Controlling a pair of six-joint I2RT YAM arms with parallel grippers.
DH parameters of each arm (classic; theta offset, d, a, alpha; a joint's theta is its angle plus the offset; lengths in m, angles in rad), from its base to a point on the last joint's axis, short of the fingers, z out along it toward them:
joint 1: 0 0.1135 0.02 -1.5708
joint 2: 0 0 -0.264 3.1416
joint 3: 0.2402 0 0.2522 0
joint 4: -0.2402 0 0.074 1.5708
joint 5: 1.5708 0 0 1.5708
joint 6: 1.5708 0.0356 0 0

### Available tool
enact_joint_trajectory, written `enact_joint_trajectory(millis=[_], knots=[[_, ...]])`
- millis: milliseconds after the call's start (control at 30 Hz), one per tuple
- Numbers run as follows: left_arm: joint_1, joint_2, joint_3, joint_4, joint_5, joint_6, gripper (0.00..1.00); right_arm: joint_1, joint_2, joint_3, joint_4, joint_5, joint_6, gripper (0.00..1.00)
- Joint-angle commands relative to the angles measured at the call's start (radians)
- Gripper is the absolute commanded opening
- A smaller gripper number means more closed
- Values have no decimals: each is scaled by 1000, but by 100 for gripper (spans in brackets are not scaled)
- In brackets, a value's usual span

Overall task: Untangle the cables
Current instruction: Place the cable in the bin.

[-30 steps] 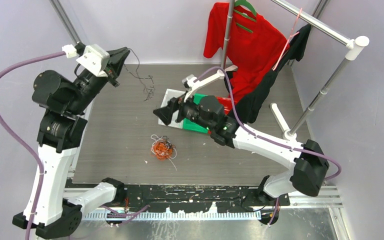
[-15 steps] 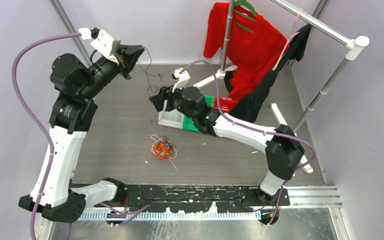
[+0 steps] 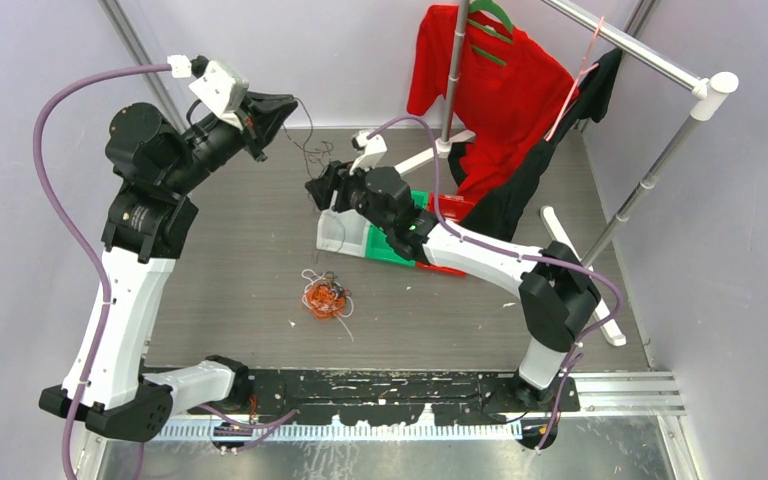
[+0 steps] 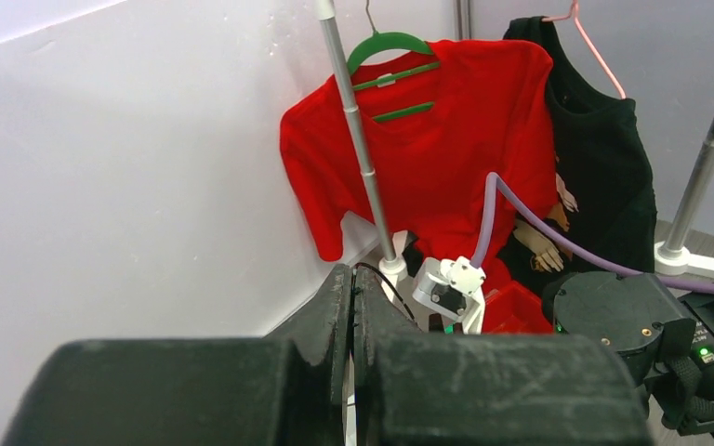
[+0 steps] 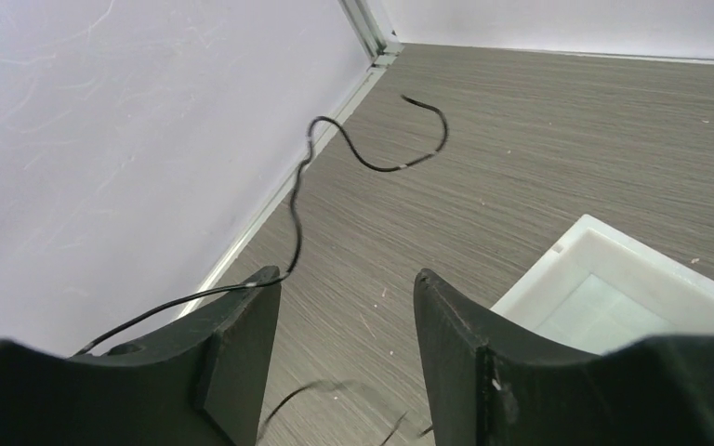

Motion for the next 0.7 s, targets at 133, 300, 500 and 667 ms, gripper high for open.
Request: enact_joint_trajectory(millis=[133, 300, 500, 667], knots=[[-27, 2, 81, 107, 106, 106, 0, -38, -88, -88, 57, 68, 30, 56], [-40, 45, 109, 113, 80, 89, 0, -55, -101, -115, 20, 131, 26, 58], [-40, 89, 43, 130, 49, 86, 0, -66, -107, -165, 10, 225, 43, 58], [-41, 156, 39, 152, 25, 107, 0, -78, -108, -184, 21, 230, 44, 57]])
